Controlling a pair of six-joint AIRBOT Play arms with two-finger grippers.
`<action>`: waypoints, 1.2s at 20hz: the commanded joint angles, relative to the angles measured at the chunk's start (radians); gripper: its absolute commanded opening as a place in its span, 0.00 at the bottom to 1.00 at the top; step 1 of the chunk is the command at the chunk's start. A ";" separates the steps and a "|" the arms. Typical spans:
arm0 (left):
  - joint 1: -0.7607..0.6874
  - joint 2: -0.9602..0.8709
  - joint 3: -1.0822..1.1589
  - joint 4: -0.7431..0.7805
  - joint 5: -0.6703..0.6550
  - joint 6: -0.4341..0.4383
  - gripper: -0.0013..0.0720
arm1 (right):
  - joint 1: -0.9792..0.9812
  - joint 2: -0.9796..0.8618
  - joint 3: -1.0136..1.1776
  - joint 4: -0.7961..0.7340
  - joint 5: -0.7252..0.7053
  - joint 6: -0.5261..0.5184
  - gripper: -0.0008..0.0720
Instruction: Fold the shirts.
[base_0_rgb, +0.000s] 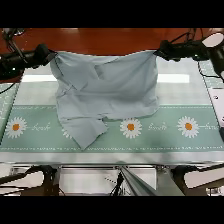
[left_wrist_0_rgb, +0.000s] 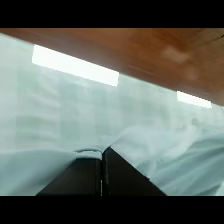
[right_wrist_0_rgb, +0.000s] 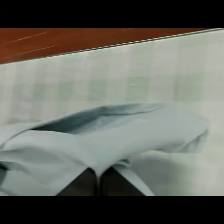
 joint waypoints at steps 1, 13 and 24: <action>-0.003 -0.051 0.011 0.000 -0.066 -0.002 0.15 | -0.002 -0.161 0.101 0.107 0.010 0.037 0.35; 0.316 0.135 -0.227 0.455 -0.620 -0.200 0.98 | -0.239 0.114 -0.157 -0.258 0.373 0.008 0.87; 0.290 0.214 -0.696 0.223 -0.317 -0.160 0.98 | -0.406 0.425 -0.829 -0.043 0.156 -0.103 0.87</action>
